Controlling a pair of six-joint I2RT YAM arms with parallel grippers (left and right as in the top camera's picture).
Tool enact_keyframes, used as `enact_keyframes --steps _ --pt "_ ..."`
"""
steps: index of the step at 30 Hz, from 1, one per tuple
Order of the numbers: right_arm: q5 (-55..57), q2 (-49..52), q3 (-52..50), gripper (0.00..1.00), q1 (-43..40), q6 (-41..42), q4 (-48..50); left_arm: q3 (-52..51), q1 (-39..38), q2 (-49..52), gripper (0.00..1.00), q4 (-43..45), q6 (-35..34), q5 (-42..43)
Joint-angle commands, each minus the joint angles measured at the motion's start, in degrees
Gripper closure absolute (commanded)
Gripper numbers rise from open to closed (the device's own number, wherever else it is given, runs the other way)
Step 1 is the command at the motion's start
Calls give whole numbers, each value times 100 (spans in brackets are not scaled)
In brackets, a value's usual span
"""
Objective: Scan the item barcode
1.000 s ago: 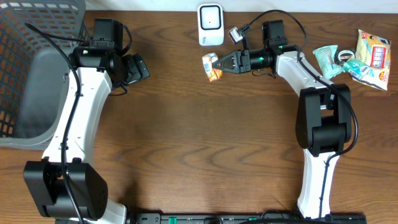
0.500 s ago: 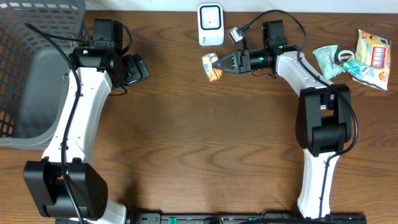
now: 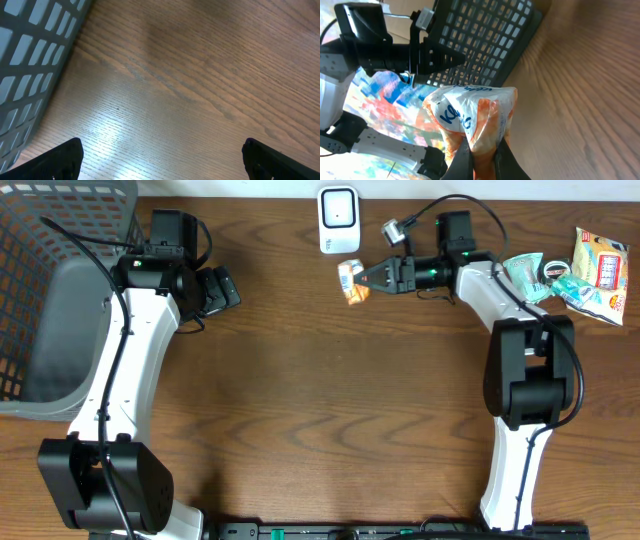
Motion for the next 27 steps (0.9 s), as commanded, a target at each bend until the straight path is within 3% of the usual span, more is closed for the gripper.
enact_keyframes --steps 1,27 --pt "-120 48 -33 99 -28 -24 15 26 20 26 0 -15 35 -74" --pt "-120 50 -33 99 -31 -48 -50 26 20 26 0 -15 37 -74"
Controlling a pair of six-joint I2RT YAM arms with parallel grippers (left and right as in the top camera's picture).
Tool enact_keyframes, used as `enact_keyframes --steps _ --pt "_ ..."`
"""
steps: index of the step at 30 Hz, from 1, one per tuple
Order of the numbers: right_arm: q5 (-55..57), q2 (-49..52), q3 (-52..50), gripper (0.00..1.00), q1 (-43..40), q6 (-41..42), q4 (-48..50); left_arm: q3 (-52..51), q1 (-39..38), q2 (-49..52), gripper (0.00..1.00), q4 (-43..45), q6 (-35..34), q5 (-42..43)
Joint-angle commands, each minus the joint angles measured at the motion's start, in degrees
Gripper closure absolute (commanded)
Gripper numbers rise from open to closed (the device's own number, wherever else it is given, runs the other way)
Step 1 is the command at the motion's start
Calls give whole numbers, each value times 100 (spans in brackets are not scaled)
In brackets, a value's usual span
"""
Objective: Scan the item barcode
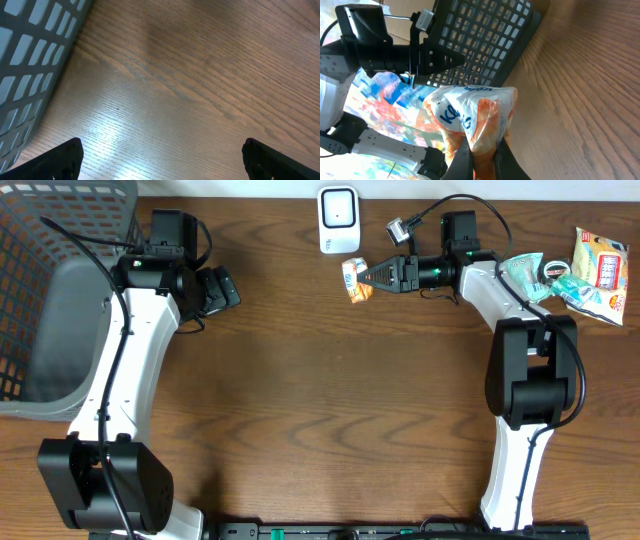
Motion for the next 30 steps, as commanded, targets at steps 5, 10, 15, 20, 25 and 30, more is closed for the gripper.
enact_keyframes --steps 5,10,15,20,25,30 --pt "-118 50 -39 99 13 -221 -162 26 20 26 0 -15 35 -74" --pt "-120 50 -48 99 13 -282 -221 26 20 26 0 -15 35 -74" --pt "-120 50 -50 99 15 -282 -221 26 20 26 0 -15 37 -74" --pt "-120 48 -61 99 15 -282 -221 26 20 26 0 -15 35 -74" --pt "-101 50 -70 99 20 -323 -219 26 20 26 0 -15 35 -74" --pt "-92 50 -70 99 20 -321 -221 26 20 26 0 -15 35 -74"
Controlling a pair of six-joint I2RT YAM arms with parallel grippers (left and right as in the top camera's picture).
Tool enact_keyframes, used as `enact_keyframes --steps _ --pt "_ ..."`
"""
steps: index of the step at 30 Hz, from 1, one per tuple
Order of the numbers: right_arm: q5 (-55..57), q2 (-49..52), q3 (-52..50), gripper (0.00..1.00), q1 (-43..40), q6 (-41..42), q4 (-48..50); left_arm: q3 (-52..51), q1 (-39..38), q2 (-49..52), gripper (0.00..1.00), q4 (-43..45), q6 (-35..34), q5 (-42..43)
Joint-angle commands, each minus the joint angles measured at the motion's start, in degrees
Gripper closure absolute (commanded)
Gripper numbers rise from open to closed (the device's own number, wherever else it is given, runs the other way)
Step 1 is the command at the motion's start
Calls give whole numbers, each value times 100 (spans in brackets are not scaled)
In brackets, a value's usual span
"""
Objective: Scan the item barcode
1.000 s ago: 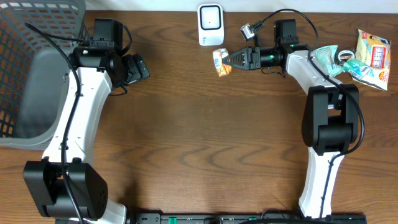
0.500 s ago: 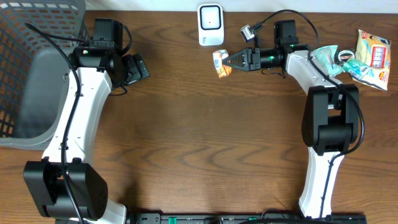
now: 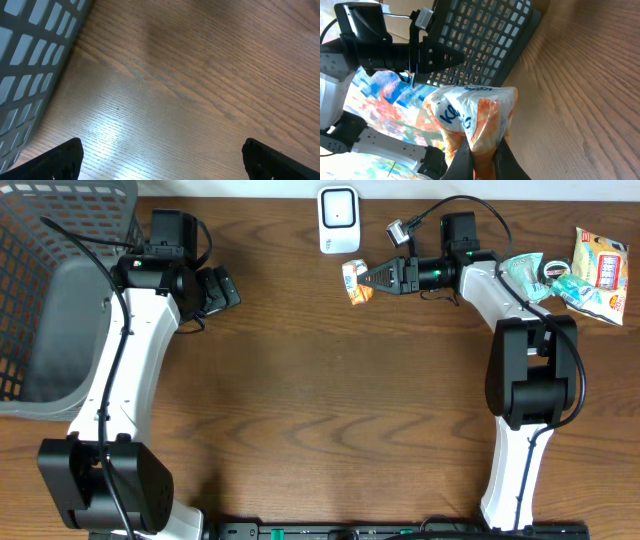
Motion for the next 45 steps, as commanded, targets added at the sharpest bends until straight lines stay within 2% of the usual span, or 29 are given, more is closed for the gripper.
enact_keyframes --steps 1,5,9,15,18,28,39,45 --pt "-42 50 -70 99 20 -109 -48 26 20 26 0 -15 37 -74" --pt "647 48 -70 99 74 -114 -501 26 20 26 0 -15 37 -74" --pt "2437 28 -68 99 210 -70 -977 26 20 26 0 -15 35 -74" --pt "3692 -160 -59 99 299 -72 -1281 26 20 26 0 -15 35 -74" --pt "4876 -439 -57 99 422 -68 -1436 26 20 26 0 -15 37 -74" --pt "7759 -1355 -57 99 1318 144 -962 26 20 26 0 -15 35 -74" --pt "8002 -1370 -59 99 1910 -74 -323 26 20 24 0 -15 35 -74" --pt "9160 -1355 -59 99 1932 -844 422 26 20 26 0 -15 35 -74"
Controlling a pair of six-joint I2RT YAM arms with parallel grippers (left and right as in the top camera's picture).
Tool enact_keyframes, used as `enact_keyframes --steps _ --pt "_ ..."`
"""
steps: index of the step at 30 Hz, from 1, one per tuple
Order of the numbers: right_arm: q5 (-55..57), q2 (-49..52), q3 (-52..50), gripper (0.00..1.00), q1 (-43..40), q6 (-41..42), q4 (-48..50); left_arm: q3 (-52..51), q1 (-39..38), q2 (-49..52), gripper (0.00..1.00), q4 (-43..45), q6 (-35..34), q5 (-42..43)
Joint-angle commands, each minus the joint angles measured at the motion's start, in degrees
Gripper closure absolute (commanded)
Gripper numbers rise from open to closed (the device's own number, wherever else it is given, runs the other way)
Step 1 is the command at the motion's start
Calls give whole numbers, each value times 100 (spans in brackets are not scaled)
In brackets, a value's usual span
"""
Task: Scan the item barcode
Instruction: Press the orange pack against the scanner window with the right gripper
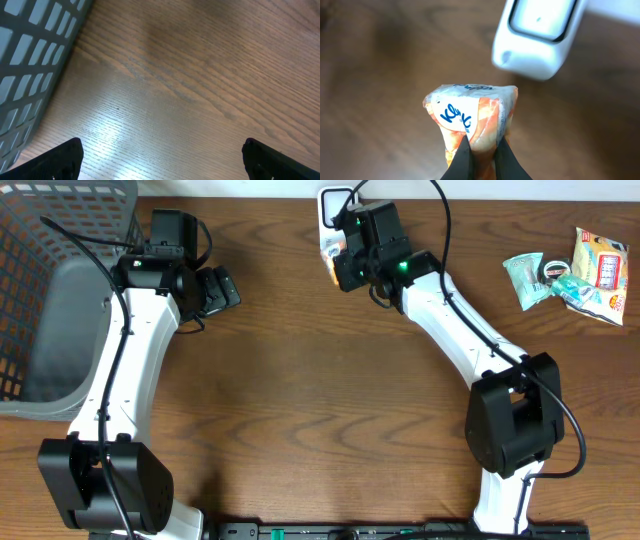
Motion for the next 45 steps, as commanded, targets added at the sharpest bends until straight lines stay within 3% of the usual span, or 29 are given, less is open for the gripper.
enact_keyframes --steps 1,9,18,23,32,36,45 --pt "944 7 7 99 11 -837 321 26 20 26 0 -15 37 -74" --pt "992 247 7 99 9 -2592 1561 26 20 26 0 -15 35 -74" --pt "1598 1154 7 99 7 -5075 3786 26 20 26 0 -15 35 -74" --pt "1716 1578 9 99 -46 -5525 4776 26 20 26 0 -15 37 -74" --pt "1335 2022 9 99 -125 -5589 5191 26 20 26 0 -15 35 -74" --pt "1115 2037 9 99 -197 -4673 5213 26 20 26 0 -15 35 -74" --pt "1032 2037 39 99 -254 -4660 5099 26 20 24 0 -15 35 -74"
